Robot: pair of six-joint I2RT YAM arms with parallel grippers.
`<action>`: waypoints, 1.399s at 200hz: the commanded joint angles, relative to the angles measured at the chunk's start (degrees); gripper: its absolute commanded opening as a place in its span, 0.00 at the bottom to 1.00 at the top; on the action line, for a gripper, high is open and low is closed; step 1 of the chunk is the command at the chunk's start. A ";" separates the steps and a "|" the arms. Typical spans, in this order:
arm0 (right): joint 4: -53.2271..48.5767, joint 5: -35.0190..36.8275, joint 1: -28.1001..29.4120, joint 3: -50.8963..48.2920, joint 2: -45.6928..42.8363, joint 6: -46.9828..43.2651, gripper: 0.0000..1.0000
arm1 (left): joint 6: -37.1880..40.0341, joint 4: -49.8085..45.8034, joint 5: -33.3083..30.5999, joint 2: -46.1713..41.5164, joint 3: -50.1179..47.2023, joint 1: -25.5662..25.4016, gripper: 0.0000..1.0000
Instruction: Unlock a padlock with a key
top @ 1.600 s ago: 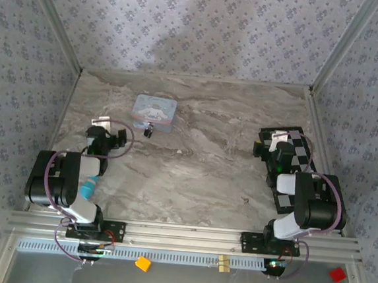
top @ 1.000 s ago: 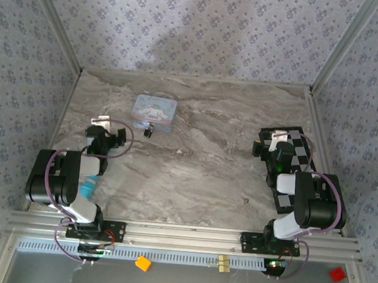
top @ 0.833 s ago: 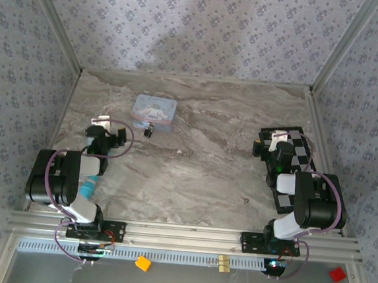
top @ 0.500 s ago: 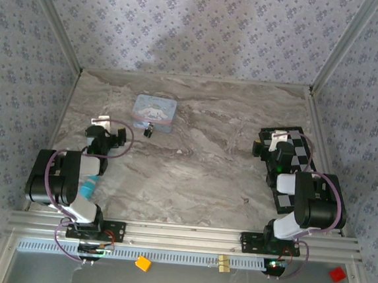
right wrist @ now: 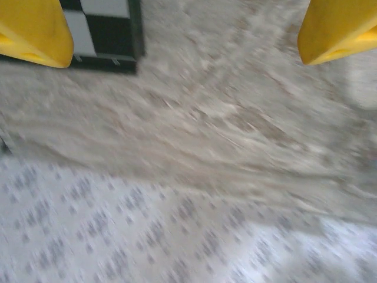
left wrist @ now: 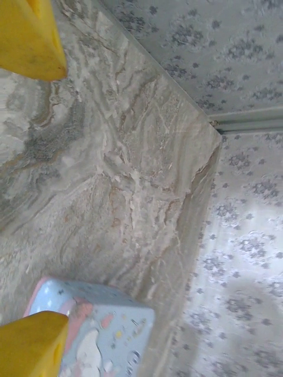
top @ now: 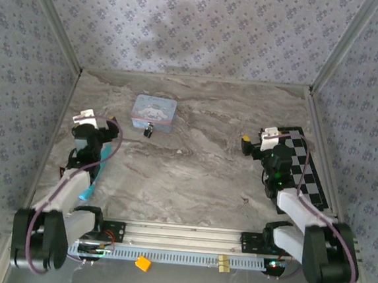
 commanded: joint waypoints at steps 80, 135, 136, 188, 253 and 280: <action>-50.10 -12.92 -3.07 15.96 -17.43 39.98 0.99 | -29.78 -34.09 11.14 -24.09 1.62 -0.23 1.00; -71.37 -1.94 7.77 20.26 -15.28 41.38 0.99 | -23.86 -25.33 21.16 -20.61 -2.08 -10.95 1.00; -71.75 -1.56 8.12 20.28 -15.30 41.53 0.99 | -23.76 -25.41 20.85 -20.47 -2.00 -11.46 1.00; -83.02 8.92 20.79 17.60 -15.29 55.42 0.90 | -13.87 -20.98 12.74 -15.04 -2.96 -29.00 1.00; -84.15 11.00 27.97 13.08 -6.98 66.46 0.81 | -5.46 -15.22 16.92 -9.86 -3.29 -32.22 1.00; -82.04 10.82 28.15 11.52 -4.90 68.55 0.72 | -4.93 -16.15 16.99 -11.07 -3.24 -32.55 1.00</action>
